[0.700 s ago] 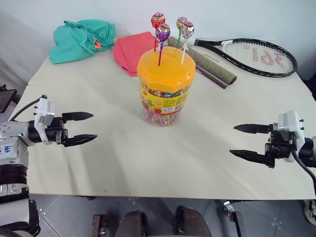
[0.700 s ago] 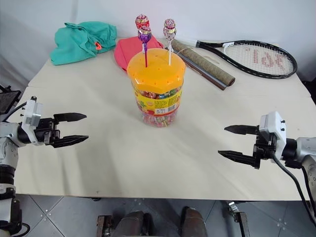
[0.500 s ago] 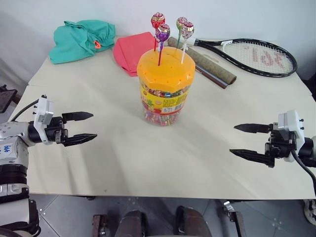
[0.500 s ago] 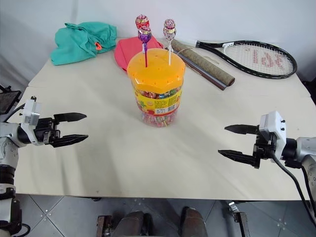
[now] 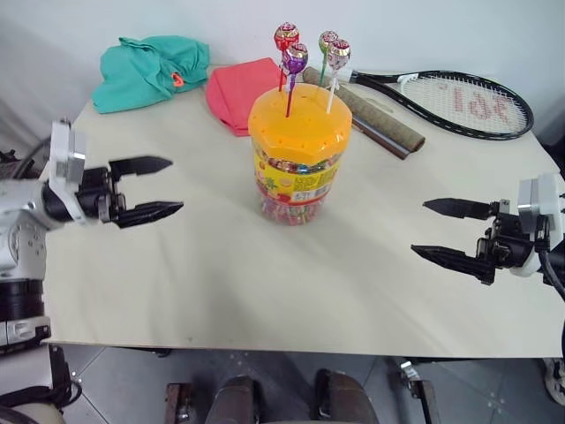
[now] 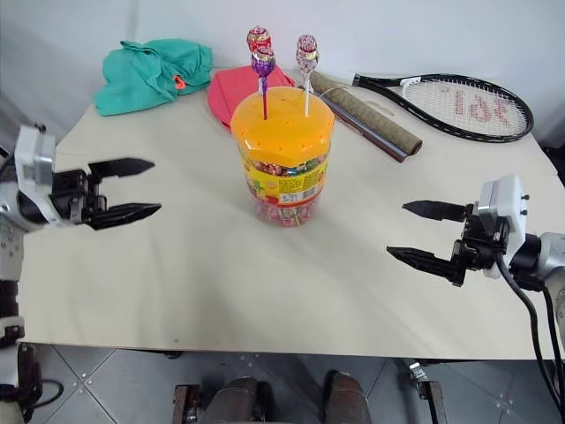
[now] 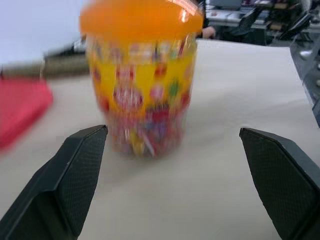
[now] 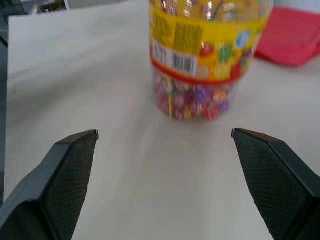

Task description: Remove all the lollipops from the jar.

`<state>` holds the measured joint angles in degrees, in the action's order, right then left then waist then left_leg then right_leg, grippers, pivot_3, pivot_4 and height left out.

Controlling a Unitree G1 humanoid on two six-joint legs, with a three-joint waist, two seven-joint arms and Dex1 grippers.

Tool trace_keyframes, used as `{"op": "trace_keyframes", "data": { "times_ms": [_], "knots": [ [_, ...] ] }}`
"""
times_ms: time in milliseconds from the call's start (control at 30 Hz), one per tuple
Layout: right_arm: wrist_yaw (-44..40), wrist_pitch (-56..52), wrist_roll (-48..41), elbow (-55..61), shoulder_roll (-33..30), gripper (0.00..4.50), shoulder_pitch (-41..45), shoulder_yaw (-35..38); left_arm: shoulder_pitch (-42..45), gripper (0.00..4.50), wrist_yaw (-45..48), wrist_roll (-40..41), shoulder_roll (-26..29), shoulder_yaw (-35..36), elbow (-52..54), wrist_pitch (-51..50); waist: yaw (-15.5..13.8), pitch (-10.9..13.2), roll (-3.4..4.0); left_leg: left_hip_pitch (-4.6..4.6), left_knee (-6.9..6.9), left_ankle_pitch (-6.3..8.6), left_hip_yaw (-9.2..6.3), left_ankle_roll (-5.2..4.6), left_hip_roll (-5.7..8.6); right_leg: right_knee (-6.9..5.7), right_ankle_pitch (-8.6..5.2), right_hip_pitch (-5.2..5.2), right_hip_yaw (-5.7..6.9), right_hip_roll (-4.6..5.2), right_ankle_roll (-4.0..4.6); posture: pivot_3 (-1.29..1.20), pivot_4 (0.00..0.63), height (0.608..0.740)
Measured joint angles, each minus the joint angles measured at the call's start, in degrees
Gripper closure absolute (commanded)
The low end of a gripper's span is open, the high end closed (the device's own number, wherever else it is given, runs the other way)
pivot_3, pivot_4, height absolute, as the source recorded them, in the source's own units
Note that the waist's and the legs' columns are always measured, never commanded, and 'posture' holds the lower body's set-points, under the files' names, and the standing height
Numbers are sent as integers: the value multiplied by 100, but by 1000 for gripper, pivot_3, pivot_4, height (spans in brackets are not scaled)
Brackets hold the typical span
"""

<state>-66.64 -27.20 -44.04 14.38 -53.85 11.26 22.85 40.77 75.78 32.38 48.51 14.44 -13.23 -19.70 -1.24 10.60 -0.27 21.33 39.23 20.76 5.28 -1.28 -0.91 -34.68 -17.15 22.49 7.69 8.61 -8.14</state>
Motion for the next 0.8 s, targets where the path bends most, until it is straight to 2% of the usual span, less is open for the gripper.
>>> {"op": "trace_keyframes", "data": {
  "times_ms": [100,267,400,700,733,800],
  "knots": [
    [129,-77,-132,129,23,37,205,0,722,0,-316,-99,-399,-239,-98,26,-46,0,0,0,5,0,-1,0,2,-7,0,-1,1,0,0,0,150,740],
    [333,-139,-243,167,102,37,444,-10,1771,0,-105,-275,-1280,-777,-887,440,-43,2,-5,8,12,0,-1,0,3,-7,0,1,8,-2,0,0,150,740],
    [398,-124,-238,246,270,37,347,-18,2431,0,73,-485,-1775,-1034,-1702,752,-22,2,-5,9,11,0,1,-1,4,-7,0,4,8,-3,0,0,150,740],
    [722,-45,-246,750,473,37,-187,146,3180,0,273,-966,-2370,-1310,-3048,1373,-39,4,-8,21,30,6,1,-10,4,-9,0,7,9,-3,-1,0,150,740],
    [770,-32,-250,839,504,0,-304,255,3261,396,263,-1030,-2414,-1312,-3206,1486,-48,4,-8,24,35,8,1,-14,4,-9,1,7,9,-3,-2,0,150,740],
    [856,-26,-250,935,527,0,-449,366,3352,904,250,-1086,-2527,-1282,-3423,1682,-44,5,-9,27,45,11,0,-20,4,-11,2,6,8,-2,-5,0,150,740]
  ]
}}
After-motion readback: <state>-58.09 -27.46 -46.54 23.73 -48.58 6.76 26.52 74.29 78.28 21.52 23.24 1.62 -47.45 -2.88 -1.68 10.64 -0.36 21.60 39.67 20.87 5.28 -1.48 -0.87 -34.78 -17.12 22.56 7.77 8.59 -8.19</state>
